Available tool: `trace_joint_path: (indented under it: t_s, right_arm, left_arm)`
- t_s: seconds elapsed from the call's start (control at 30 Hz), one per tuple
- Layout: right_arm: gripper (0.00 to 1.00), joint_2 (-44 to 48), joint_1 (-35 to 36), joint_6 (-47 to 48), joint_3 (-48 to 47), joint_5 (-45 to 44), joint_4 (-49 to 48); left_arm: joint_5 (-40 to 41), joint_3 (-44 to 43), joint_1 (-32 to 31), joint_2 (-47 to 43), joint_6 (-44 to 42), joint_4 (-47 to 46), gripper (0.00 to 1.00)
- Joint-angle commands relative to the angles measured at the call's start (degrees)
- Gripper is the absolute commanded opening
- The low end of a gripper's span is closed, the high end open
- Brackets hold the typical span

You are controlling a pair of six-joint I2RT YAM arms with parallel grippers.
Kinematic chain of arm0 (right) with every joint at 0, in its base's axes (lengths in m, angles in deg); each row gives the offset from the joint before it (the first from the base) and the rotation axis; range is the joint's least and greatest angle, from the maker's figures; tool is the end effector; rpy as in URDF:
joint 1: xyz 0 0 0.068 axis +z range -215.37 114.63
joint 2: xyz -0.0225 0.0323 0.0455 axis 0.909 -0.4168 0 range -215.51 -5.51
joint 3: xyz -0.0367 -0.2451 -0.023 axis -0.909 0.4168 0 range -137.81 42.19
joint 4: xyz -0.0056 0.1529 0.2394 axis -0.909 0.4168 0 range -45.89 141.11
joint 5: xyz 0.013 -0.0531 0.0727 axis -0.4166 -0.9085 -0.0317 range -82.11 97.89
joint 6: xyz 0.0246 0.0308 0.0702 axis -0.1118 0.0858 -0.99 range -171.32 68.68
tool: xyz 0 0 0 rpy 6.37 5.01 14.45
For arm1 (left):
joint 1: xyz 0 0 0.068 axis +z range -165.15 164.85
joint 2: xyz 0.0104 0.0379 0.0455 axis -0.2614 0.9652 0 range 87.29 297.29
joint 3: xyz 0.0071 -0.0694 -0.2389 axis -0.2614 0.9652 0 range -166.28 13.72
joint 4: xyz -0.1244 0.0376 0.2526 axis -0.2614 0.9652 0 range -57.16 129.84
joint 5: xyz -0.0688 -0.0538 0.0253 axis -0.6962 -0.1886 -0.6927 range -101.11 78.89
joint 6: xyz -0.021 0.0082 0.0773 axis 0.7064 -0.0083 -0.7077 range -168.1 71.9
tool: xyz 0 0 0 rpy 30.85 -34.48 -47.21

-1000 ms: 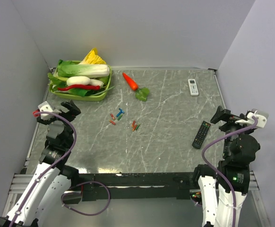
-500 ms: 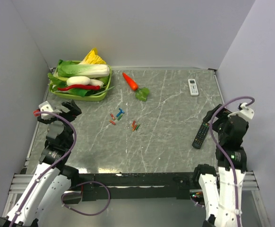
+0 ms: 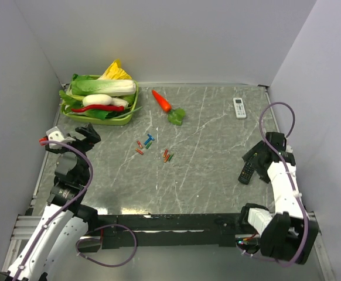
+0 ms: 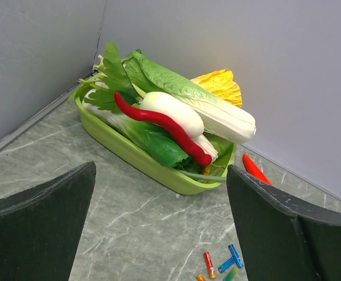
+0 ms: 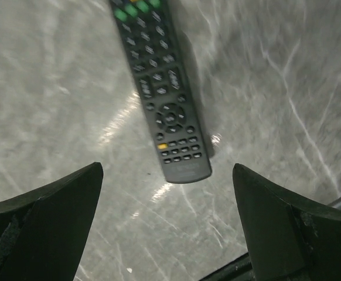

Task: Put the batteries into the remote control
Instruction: Pick up the remote control from the center of the board.

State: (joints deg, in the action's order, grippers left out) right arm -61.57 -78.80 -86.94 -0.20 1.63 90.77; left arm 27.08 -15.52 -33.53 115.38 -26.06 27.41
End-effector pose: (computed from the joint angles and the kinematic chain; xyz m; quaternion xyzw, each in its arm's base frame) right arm 0.2248 -0.0615 0.1823 0.4134 0.8723 -0.0027 0.2611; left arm 0.2076 -0.0238 0.3062 -0.2641 0.6207 -0.0394 0.7372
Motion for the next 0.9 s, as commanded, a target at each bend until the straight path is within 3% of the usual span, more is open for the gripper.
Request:
trace_joint_path:
  t_s: [0.0,0.17,0.4,0.57,0.87]
  right_arm:
    - [1.0,-5.45,-1.33,-2.0,2.49,5.2,-2.43]
    - [0.96,-11.17,-1.42,0.81,3.02,5.91,-7.45]
    - [0.8,-20.23,-1.42,3.53,1.52,5.91,-10.79]
    - [0.75,-24.35,-1.16,4.76,1.53,5.91,-12.11]
    - [0.45,-26.74,3.31,6.61,0.12,6.79,-13.26]
  left_arm:
    - [-1.01,-0.03,-0.26,-0.41,-0.86,-2.48,0.97]
    - [-0.58,0.05,-0.26,-1.2,-1.3,-2.65,0.97]
    - [-1.37,-0.03,-0.26,-1.47,-1.21,-2.48,0.97]
    - [-1.28,-0.12,-0.26,-1.56,-1.21,-2.3,0.97]
    - [-11.02,-0.91,-0.26,0.29,-1.39,-2.04,0.97]
